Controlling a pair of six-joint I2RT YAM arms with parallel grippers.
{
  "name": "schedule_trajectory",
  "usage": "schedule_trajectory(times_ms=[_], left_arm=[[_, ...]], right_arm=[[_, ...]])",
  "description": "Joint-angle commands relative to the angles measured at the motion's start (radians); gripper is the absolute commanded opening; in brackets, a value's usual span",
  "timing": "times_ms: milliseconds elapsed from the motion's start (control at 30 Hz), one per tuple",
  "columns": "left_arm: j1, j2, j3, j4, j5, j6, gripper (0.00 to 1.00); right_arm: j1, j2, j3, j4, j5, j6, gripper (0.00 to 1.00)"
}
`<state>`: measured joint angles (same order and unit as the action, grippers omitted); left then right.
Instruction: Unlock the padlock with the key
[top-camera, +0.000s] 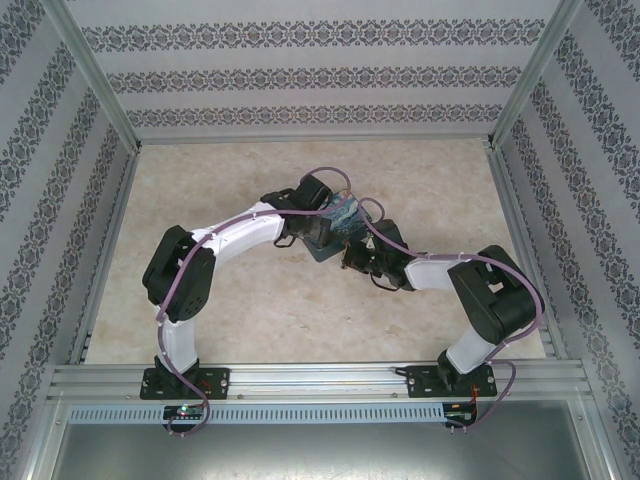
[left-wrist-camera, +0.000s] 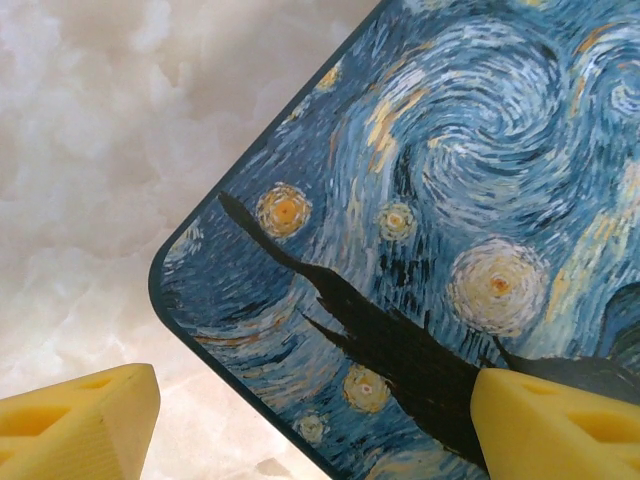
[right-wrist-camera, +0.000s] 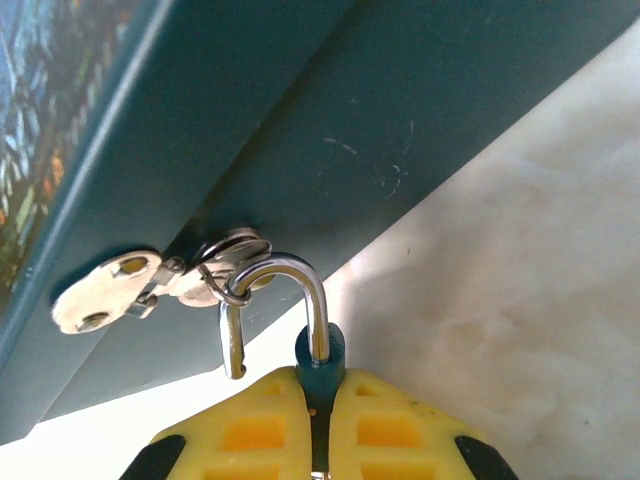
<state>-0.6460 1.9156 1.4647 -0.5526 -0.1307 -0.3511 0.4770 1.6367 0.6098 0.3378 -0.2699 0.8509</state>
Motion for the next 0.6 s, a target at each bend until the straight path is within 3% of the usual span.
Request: schedule_trajectory(times_ms=[0, 267, 567], left_arm=[[-0.001, 0.006, -0.054, -0.006, -0.003, 0.009, 0.82], [-0.001, 0.013, -0.101, 0.009, -0.004, 0.005, 0.81], [-0.001, 0.019, -0.114, 0.015, 0.005, 0.008, 0.8]], right_arm=[[-0.022, -0.021, -0.02, 0.017, 0.004, 0.005, 0.0], [-0.058, -0.074, -0.016, 0.007, -0.094, -0.042, 0.0], [-0.079, -0.064, -0.038, 0.018, -0.098, -0.038, 0.0]])
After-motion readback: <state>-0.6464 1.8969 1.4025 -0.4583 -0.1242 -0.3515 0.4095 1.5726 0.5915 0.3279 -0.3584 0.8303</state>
